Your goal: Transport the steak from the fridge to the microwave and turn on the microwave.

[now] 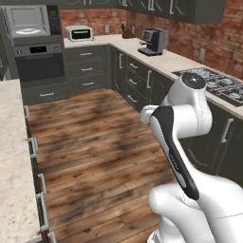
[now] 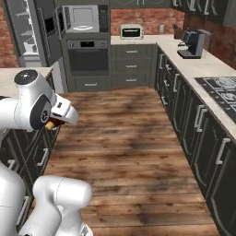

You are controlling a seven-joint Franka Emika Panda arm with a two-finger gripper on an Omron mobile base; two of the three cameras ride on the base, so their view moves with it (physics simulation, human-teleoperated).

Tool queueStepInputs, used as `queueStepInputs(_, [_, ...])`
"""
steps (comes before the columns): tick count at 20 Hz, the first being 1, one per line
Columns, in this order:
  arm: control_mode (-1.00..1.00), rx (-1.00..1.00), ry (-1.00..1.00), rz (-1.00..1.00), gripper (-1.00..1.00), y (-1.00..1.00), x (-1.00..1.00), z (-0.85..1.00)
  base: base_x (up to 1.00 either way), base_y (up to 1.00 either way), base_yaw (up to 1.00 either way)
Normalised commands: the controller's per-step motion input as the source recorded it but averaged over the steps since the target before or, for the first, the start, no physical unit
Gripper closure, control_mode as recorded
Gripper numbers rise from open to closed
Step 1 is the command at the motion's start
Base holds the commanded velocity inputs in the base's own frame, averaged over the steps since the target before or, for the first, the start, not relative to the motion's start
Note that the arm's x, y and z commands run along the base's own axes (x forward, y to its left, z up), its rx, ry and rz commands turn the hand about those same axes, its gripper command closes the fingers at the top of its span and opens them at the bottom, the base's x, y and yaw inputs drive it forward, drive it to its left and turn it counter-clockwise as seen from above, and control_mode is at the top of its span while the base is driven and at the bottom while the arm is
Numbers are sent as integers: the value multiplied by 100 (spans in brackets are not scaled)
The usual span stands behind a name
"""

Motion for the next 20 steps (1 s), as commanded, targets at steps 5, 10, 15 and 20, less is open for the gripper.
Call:
queueStepInputs(5, [100,0,0,0,100,0,0,0,73,-24,33])
queueStepInputs(10, [100,0,0,0,100,0,0,0,76,-24,29])
queueStepInputs(15, [100,0,0,0,100,0,0,0,79,-28,19])
queueStepInputs(20, [100,0,0,0,100,0,0,0,83,-31,7])
